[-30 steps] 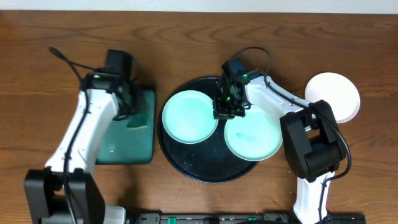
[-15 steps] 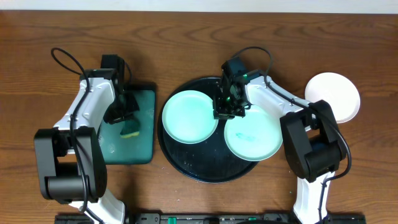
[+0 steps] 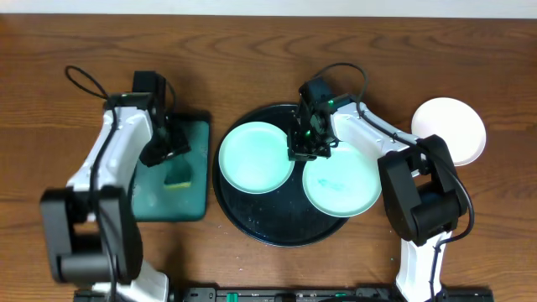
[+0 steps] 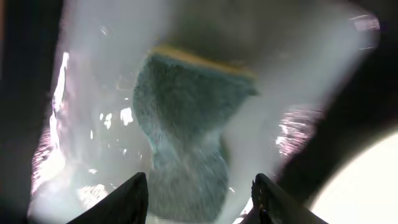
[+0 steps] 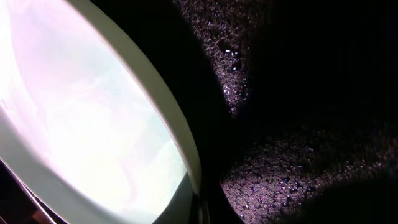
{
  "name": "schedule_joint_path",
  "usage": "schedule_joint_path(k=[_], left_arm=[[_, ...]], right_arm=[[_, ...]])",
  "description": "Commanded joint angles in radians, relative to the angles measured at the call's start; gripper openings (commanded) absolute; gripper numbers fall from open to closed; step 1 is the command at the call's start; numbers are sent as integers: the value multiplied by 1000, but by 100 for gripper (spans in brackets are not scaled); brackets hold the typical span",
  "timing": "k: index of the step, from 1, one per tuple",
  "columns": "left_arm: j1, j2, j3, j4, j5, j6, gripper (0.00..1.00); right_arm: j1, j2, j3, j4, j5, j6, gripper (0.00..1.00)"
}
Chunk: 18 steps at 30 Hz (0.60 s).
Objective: Clean dirty plates on tray and stack at the side
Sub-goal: 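Return the sponge to the water tray with the left gripper, then lift the pale green plate by its rim with the right gripper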
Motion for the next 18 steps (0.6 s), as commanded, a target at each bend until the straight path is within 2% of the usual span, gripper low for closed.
schedule_joint_path(k=[1, 9, 18], left_arm=[[-24, -165, 18, -5, 13, 9, 55], [-105, -476, 18, -42, 13, 9, 62], [-158, -561, 18, -134, 13, 9, 62]], right_arm=[[-1, 32, -14, 3, 32, 0, 1], [-11, 26, -9, 43, -64, -14, 2], [-103, -31, 15, 5, -246, -7, 2]])
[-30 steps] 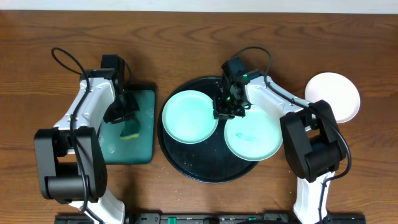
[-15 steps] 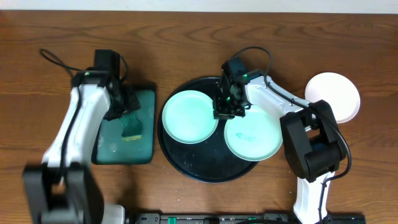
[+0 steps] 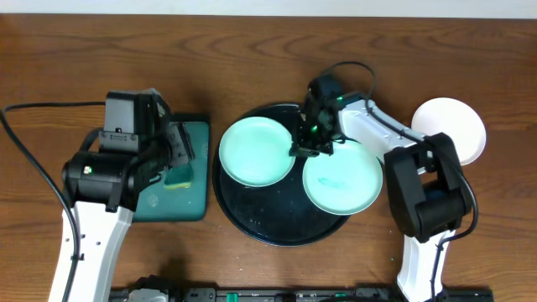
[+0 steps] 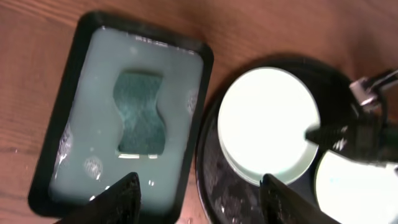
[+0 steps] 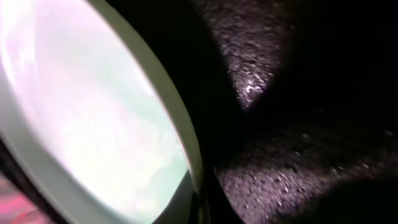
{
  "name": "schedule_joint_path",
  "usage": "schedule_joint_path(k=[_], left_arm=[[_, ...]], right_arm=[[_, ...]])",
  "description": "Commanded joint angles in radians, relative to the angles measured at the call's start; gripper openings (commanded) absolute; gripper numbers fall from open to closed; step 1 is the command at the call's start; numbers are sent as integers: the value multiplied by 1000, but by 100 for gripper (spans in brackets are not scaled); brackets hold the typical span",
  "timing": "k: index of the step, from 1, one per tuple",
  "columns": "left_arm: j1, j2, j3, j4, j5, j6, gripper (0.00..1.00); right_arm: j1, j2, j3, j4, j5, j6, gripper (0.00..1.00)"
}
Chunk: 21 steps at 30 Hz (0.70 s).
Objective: Clean dirty plates on tray and stack at the side
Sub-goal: 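Lift the pale green plate by its rim with the right gripper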
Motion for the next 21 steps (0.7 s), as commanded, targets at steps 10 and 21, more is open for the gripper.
schedule_joint_path(k=[10, 21], left_arm=[[-19, 9, 16, -22, -1, 9, 62], [-19, 10, 16, -33, -2, 9, 62]], right_arm=[[-133, -39, 19, -74, -389, -91, 1], [-154, -143, 19, 80, -129, -222, 2]])
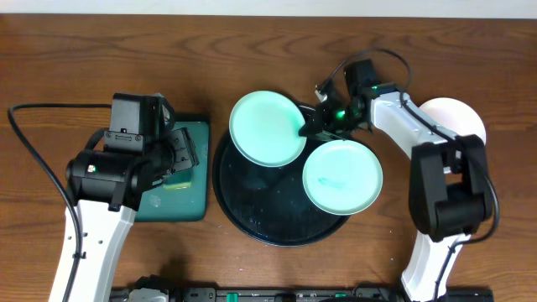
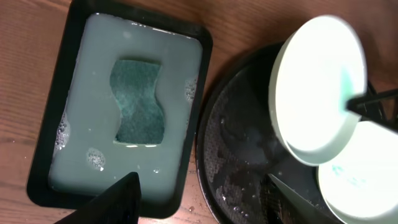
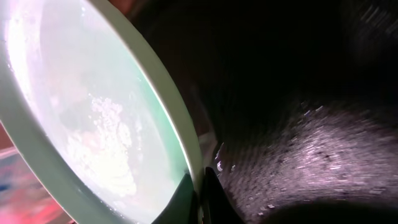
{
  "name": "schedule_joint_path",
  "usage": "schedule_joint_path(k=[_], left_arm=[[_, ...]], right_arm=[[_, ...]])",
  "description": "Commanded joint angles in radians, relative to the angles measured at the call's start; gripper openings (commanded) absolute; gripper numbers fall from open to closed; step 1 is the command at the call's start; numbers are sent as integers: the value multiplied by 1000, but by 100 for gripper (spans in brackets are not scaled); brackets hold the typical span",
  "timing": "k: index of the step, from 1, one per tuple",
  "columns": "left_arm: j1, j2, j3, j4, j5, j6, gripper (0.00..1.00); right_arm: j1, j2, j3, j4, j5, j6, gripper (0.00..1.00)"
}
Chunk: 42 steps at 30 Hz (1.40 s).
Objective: Clean dirty plates on tray and stack at the side
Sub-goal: 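Lift the pale green plate by its rim with the right gripper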
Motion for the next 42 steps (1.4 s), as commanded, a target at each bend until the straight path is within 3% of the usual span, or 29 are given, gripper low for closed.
schedule_joint_path(k=[1, 11, 15, 23, 28, 33, 37, 42], left_arm=[[-3, 4, 16, -8, -5, 9, 62], [-3, 5, 16, -6, -5, 9, 62], [-3, 5, 16, -6, -5, 9, 62], [-3, 5, 16, -7, -5, 9, 62], [-3, 5, 16, -7, -5, 9, 62], [-3, 5, 16, -7, -5, 9, 62], [-3, 5, 16, -8, -5, 9, 62], [-3, 5, 16, -12, -5, 9, 62]], right_arm=[[-7, -122, 19, 9, 146, -58, 2], [-4, -373, 19, -160, 622, -88, 1], [-4, -435, 19, -256, 713, -87, 2], [-4, -451, 18, -605, 640, 9, 2], [-1, -438, 17, -753, 344, -152, 2], [19, -435, 16, -710, 127, -227, 2], [38, -435, 16, -555, 2, -236, 2], [49, -435, 16, -317, 82, -179, 2]])
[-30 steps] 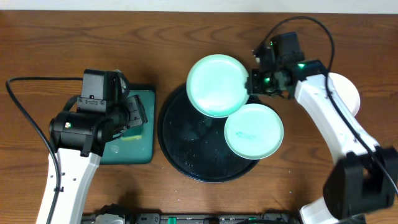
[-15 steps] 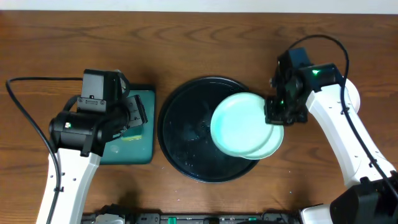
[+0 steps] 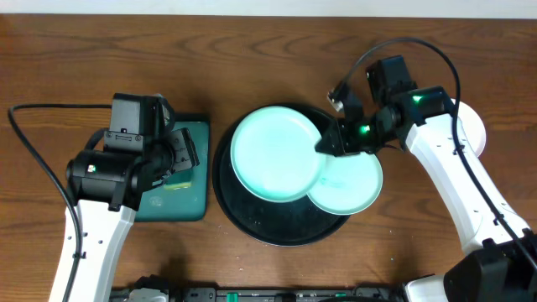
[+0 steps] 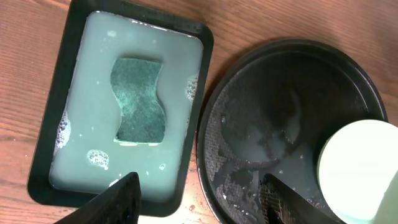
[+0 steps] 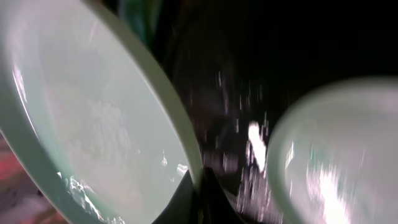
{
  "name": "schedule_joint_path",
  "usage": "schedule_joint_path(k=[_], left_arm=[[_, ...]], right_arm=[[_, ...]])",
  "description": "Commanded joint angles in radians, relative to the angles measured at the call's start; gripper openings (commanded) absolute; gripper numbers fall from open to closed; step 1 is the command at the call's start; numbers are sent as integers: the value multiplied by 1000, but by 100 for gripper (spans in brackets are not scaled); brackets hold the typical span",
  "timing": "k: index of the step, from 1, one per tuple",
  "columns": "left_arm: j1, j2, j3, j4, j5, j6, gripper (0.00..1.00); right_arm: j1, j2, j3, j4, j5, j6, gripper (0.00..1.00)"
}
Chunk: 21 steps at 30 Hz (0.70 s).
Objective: Clean dirty plates on tray and stack at the side
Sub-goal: 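Lift the pale green plate by its rim with the right gripper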
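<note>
My right gripper is shut on the right rim of a wet mint-green plate, holding it raised over the round black tray. The right wrist view shows that plate with its rim pinched in the gripper. A second mint plate lies on the tray's right side, also visible in the wrist views. My left gripper hangs open and empty above the gap between the basin and the tray. The green sponge lies in the soapy water.
A black rectangular basin of soapy water stands left of the tray. A white plate sits on the wooden table at the far right, partly hidden by the right arm. The tray's bottom is wet.
The right gripper has moved right and toward the front with the mint plate, which now looks larger from overhead and covers the tray's left middle. The left arm has not moved.
At first my left gripper was low over the sponge in the basin, and my right gripper gripped the rim of the left plate lying on the tray. Then the left gripper stood high and open, sponge left behind. Later the plate was off the tray, tilted, and now hangs higher.
</note>
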Motion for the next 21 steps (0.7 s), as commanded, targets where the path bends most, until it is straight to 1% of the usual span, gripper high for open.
schedule_joint_path(k=[1, 3, 5, 12, 14, 21], left_arm=[[-3, 5, 16, -5, -5, 10, 62], [-3, 5, 16, -5, -5, 10, 62], [-3, 5, 16, -5, -5, 10, 62], [-3, 5, 16, 2, -6, 10, 62], [-3, 6, 16, 2, -6, 10, 62], [-3, 16, 16, 0, -5, 10, 62]], right_arm=[[11, 2, 10, 113, 32, 33, 1], [23, 2, 10, 169, 170, 93, 2], [37, 2, 11, 186, 271, 117, 2], [110, 3, 13, 207, 510, 115, 2], [136, 3, 18, 206, 612, 112, 2], [208, 3, 62, 198, 868, 52, 2]])
